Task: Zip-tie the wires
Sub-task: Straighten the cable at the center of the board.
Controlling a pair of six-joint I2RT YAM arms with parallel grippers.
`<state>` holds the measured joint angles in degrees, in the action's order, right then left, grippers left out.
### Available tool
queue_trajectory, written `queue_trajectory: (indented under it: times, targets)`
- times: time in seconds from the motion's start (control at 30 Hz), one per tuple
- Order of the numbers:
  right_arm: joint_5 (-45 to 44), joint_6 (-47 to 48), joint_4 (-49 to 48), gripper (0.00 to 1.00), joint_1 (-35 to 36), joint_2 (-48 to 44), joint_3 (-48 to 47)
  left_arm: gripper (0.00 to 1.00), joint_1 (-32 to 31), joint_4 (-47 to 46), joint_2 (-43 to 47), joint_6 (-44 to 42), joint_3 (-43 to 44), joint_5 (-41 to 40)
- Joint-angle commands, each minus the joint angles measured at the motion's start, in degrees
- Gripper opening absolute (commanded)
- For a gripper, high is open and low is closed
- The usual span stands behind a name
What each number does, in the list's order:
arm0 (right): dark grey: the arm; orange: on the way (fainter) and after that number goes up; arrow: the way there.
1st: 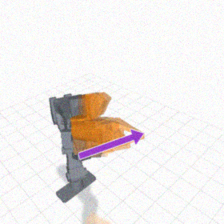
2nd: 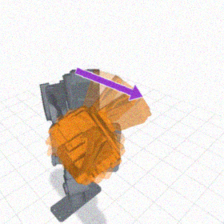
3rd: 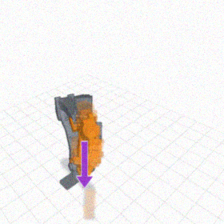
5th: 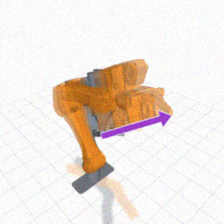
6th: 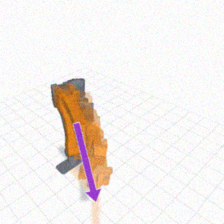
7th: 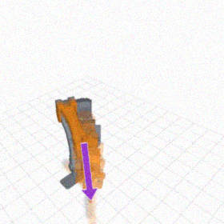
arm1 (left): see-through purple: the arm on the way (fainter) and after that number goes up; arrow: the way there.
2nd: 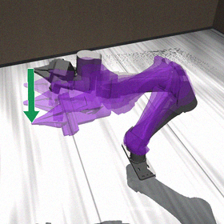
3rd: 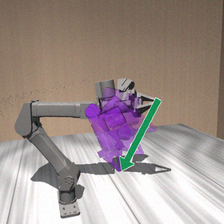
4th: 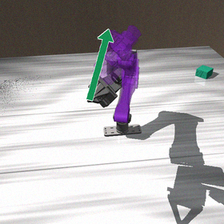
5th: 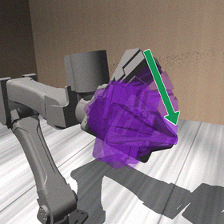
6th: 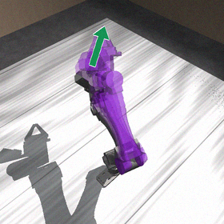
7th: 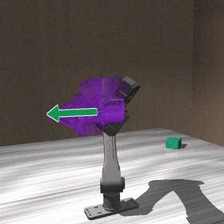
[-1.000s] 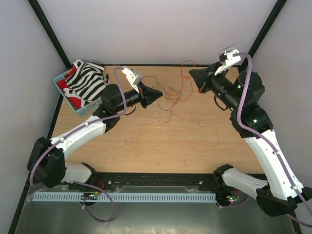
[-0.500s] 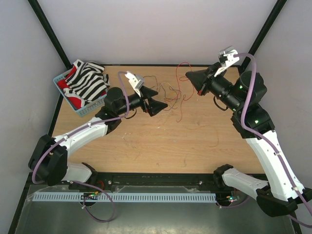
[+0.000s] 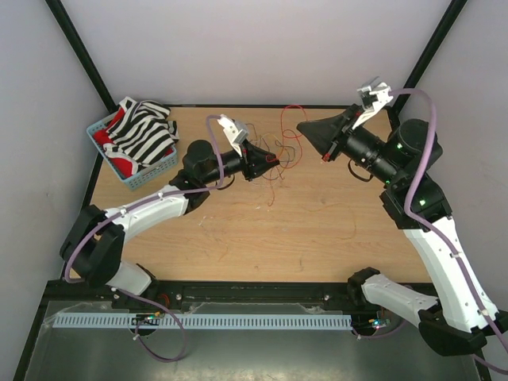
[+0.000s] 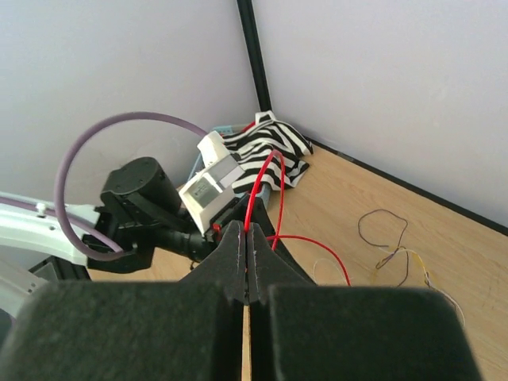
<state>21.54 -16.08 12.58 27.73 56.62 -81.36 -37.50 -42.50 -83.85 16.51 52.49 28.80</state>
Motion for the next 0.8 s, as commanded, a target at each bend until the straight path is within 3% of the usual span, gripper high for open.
queue_trajectory:
  times: [0.0,0.07,0.23,0.4,0.53,0.77]
  targets:
    - [1.1,-1.1,-3.7,0.0,-0.1,-2.9,-0.7,0.15,-0.1,-8.3,-1.7,0.9,2.1,0.1]
    - [-0.4,-0.3,-3.5,0.0,-0.2,-3.4,-0.4,0.01,0.0,-8.5,-2.0,0.7,1.7,0.0]
    - [-9.2,4.3,1.7,0.0,-0.2,-2.8,-0.2,0.0,0.4,-7.7,0.7,-0.8,-1.1,-1.6]
    - [-22.1,9.1,8.2,0.0,-0.2,-2.4,0.9,0.0,0.9,0.4,4.9,-3.4,-1.7,0.1]
    - [-39.3,14.2,13.6,0.0,-0.2,-2.3,1.3,0.0,0.8,15.6,7.1,-5.4,1.9,3.0]
    - [-67.3,26.2,16.8,0.0,-0.1,-1.6,5.7,0.0,-1.6,29.6,3.7,-6.3,9.1,8.8]
